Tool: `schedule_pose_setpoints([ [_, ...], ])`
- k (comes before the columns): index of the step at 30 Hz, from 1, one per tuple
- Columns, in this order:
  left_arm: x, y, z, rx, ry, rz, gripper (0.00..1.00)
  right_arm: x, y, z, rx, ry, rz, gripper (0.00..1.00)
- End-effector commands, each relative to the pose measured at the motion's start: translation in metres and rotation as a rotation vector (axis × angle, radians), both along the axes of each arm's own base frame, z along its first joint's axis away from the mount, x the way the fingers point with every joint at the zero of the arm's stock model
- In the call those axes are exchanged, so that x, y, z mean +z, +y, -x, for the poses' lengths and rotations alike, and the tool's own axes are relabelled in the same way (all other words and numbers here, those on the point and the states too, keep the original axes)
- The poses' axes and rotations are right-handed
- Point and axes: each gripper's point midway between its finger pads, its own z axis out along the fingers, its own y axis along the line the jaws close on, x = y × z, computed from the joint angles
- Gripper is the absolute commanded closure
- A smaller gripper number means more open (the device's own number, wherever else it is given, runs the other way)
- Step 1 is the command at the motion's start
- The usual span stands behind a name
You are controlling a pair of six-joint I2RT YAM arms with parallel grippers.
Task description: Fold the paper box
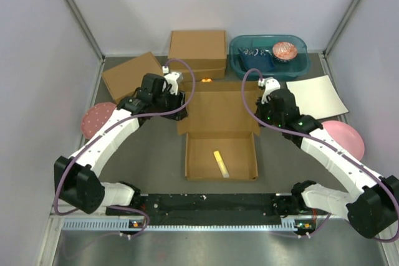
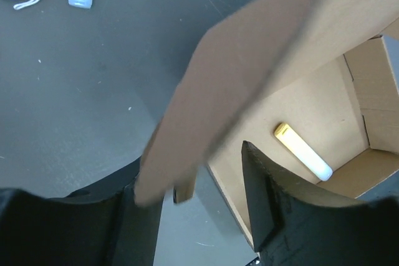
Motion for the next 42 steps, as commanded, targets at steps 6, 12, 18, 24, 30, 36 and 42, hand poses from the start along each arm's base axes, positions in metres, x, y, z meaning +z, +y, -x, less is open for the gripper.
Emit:
schedule_pose_setpoints([
  [6, -0.010, 0.000, -0.006, -0.015, 0.001, -0.015, 0.46, 0.016, 0.006, 0.000, 0.029, -0.055, -0.019, 1.00],
  [12, -0.012, -0.001, -0.005, -0.021, 0.007, -0.015, 0.70, 0.014, 0.006, 0.001, 0.028, -0.051, -0.016, 1.00],
  [18, -0.013, -0.009, 0.000, -0.033, 0.029, 0.020, 0.92, 0.015, 0.006, 0.000, 0.012, -0.049, -0.022, 1.00],
  [24, -0.003, -0.022, -0.001, 0.018, -0.056, 0.055, 1.00, 0.013, 0.009, 0.002, -0.042, -0.022, -0.068, 1.00],
  [30, -0.003, -0.030, 0.004, 0.115, -0.156, 0.128, 1.00, 0.014, 0.017, 0.008, -0.099, -0.023, -0.091, 1.00],
  [36, 0.011, -0.025, 0.004, 0.264, -0.293, 0.250, 1.00, 0.010, 0.015, 0.014, -0.198, -0.027, -0.186, 1.00],
  [42, 0.022, -0.020, 0.009, 0.368, -0.331, 0.368, 1.00, 0.003, 0.013, 0.020, -0.256, -0.021, -0.230, 1.00],
])
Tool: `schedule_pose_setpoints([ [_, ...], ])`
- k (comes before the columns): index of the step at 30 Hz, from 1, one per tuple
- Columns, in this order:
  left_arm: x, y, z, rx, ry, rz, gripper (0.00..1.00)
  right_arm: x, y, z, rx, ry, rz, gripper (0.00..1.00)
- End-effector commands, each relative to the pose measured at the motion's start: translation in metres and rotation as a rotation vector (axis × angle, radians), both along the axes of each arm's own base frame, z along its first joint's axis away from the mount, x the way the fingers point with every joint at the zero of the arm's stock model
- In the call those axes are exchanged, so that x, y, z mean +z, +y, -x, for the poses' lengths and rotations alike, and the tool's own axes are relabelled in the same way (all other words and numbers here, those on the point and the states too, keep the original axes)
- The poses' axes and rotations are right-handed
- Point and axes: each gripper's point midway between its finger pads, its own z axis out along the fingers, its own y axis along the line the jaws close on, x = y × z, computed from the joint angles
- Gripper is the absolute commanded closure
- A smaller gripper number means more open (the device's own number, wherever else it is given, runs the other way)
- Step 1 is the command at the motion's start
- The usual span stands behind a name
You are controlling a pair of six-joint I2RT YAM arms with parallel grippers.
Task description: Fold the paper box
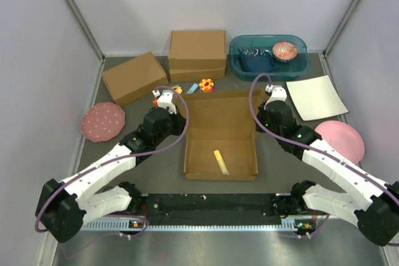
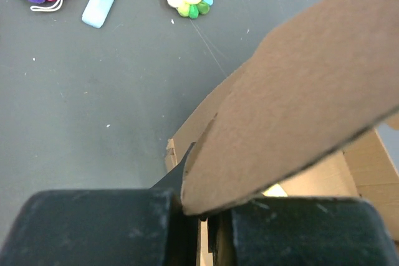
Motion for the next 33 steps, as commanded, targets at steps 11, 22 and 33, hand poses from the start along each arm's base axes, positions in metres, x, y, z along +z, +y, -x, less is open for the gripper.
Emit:
schedule_pose_setpoints([
  [11, 0.045, -0.026, 0.015, 0.107, -0.183, 0.328, 1.00, 0.001, 0.028, 0.018, -0.050, -0.044, -0.155, 1.00],
  [22, 0.015, -0.009, 0.038, 0.101, -0.247, 0.329, 1.00, -0.037, 0.012, 0.041, -0.062, -0.054, -0.155, 1.00],
  [33, -0.019, 0.012, 0.051, 0.133, -0.239, 0.338, 1.00, -0.057, 0.021, 0.061, -0.084, -0.013, -0.220, 1.00],
])
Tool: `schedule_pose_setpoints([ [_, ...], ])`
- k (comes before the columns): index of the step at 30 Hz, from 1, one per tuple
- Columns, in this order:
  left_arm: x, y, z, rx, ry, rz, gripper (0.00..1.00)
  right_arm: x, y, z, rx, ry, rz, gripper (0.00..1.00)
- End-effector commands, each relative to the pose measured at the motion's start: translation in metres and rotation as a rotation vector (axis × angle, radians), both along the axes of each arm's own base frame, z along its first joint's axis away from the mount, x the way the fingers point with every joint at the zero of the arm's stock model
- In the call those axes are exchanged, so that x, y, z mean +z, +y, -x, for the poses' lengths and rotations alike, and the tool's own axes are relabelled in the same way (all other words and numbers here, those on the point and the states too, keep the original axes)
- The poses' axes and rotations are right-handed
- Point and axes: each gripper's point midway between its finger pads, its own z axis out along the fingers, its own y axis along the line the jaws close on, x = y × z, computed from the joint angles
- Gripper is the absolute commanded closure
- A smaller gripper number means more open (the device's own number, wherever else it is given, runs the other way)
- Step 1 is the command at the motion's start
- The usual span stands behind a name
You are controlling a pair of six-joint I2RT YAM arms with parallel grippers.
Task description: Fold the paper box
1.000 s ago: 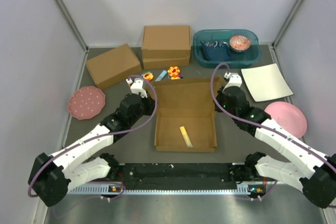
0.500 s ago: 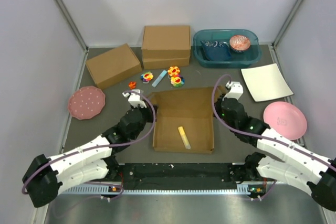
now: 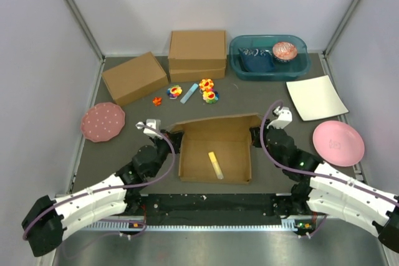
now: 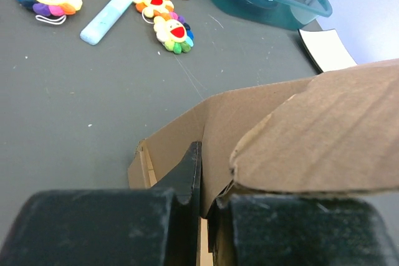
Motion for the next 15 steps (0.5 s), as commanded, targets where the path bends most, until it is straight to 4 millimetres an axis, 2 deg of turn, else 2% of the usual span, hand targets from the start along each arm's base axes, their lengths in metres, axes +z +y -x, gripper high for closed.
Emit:
schedule_pose_setpoints([
  [1, -0.008, 0.005, 0.005, 0.017, 0.016, 0.060, 1.00, -0.044, 0.005, 0.025, 0.000, 0.142, 0.005, 0.99],
  [5, -0.012, 0.010, 0.006, 0.027, 0.012, 0.058, 1.00, -0.062, 0.007, 0.035, -0.019, 0.163, 0.007, 0.98],
  [9, -0.019, 0.015, 0.008, 0.040, 0.019, 0.062, 1.00, -0.078, 0.008, 0.045, -0.035, 0.197, -0.036, 1.00],
  [13, -0.023, 0.020, 0.009, 0.058, 0.013, 0.076, 1.00, -0.072, 0.012, 0.047, -0.040, 0.212, -0.082, 1.00],
  [15, -0.015, 0.021, 0.007, 0.064, -0.018, 0.101, 1.00, -0.062, 0.016, 0.045, -0.039, 0.199, -0.093, 1.00],
])
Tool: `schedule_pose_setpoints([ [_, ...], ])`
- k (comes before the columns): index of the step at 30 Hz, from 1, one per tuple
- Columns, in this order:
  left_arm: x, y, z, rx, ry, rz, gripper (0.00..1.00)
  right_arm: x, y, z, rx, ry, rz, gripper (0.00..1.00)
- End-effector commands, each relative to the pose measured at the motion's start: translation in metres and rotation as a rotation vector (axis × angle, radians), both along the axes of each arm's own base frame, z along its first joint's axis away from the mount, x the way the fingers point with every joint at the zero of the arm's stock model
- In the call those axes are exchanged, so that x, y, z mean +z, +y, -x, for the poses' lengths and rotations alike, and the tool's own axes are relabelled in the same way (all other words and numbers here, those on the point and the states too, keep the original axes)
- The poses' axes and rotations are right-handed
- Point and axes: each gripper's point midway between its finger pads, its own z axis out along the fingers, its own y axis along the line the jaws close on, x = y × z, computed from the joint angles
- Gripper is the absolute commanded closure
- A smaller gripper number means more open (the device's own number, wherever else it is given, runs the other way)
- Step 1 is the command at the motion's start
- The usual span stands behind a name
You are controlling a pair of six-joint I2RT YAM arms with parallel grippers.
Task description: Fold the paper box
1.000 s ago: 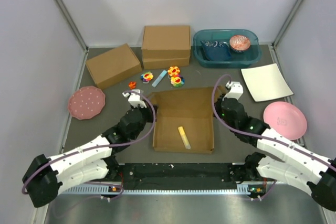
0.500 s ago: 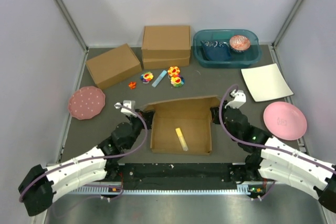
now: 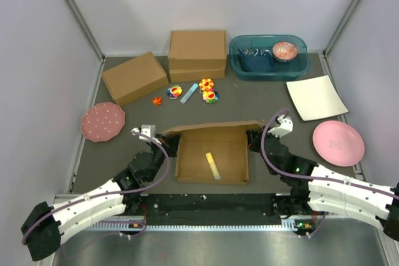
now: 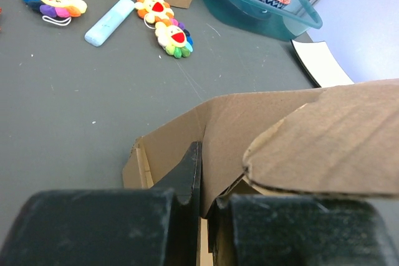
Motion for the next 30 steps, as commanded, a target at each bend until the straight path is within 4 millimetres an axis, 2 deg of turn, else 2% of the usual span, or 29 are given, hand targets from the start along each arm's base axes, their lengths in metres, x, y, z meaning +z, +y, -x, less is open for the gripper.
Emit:
schedule_pose_setpoints([
  [1, -0.009, 0.007, 0.000, 0.038, 0.011, 0.062, 1.00, -0.051, 0.002, 0.030, 0.073, 0.191, 0.062, 1.00],
  [4, -0.001, 0.003, -0.001, 0.025, -0.023, 0.079, 1.00, -0.045, 0.006, 0.029, 0.071, 0.145, 0.060, 1.00],
  [7, -0.003, 0.002, 0.001, 0.013, -0.032, 0.073, 1.00, -0.054, 0.006, 0.034, 0.070, 0.138, 0.054, 1.00],
  [9, -0.003, 0.005, 0.002, 0.022, -0.038, 0.081, 1.00, -0.067, 0.003, 0.041, 0.070, 0.144, 0.074, 1.00],
  [10, -0.014, 0.009, 0.004, 0.027, -0.027, 0.067, 1.00, -0.071, 0.003, 0.044, 0.064, 0.154, 0.057, 1.00],
  [12, -0.021, 0.015, 0.005, 0.043, -0.023, 0.064, 1.00, -0.083, 0.000, 0.051, 0.064, 0.160, 0.067, 1.00],
  [18, -0.030, 0.025, 0.010, 0.062, -0.020, 0.057, 1.00, -0.106, -0.005, 0.064, 0.050, 0.188, 0.065, 1.00],
  [24, -0.046, 0.033, 0.013, 0.075, 0.005, 0.032, 1.00, -0.114, -0.003, 0.077, 0.085, 0.200, 0.110, 1.00],
  [27, -0.055, 0.035, 0.015, 0.078, 0.016, 0.023, 1.00, -0.119, -0.002, 0.084, 0.109, 0.205, 0.117, 0.96],
  [30, -0.055, 0.034, 0.016, 0.071, 0.013, 0.031, 1.00, -0.121, -0.004, 0.089, 0.115, 0.217, 0.119, 0.89],
])
